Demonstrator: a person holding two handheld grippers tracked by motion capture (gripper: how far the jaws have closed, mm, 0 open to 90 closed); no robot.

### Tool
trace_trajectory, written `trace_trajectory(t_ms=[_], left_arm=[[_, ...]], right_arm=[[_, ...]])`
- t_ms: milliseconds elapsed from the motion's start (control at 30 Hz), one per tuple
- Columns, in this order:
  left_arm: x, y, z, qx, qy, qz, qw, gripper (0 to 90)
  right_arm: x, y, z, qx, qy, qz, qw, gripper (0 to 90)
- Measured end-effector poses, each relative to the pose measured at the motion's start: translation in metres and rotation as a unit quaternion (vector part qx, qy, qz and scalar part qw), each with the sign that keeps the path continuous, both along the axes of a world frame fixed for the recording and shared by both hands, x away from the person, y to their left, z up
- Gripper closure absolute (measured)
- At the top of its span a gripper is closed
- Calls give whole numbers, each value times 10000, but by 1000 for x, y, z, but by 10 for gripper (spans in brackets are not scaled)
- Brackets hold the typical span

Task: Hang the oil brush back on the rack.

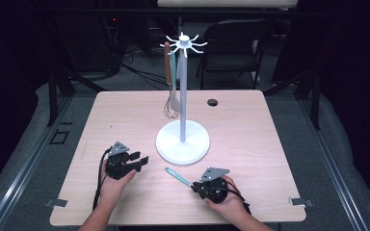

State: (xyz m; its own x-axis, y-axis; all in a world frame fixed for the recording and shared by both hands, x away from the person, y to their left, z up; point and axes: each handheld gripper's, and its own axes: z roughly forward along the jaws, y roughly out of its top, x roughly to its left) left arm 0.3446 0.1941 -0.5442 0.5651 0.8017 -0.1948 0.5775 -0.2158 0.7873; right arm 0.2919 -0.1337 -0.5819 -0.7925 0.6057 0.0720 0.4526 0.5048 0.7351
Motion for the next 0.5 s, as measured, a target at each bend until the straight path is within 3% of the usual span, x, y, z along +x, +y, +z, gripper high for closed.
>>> trace_trajectory(t_ms=[300,500], left_arm=[[-1,-9,-4,17,44,-151,9999,535],[-3,-14,-6,-12,79,-236,9997,524]], right_arm=[[7,8,-1,37,44,-26,10000,802],[8,13,-3,-6,-53,-29,10000,815]])
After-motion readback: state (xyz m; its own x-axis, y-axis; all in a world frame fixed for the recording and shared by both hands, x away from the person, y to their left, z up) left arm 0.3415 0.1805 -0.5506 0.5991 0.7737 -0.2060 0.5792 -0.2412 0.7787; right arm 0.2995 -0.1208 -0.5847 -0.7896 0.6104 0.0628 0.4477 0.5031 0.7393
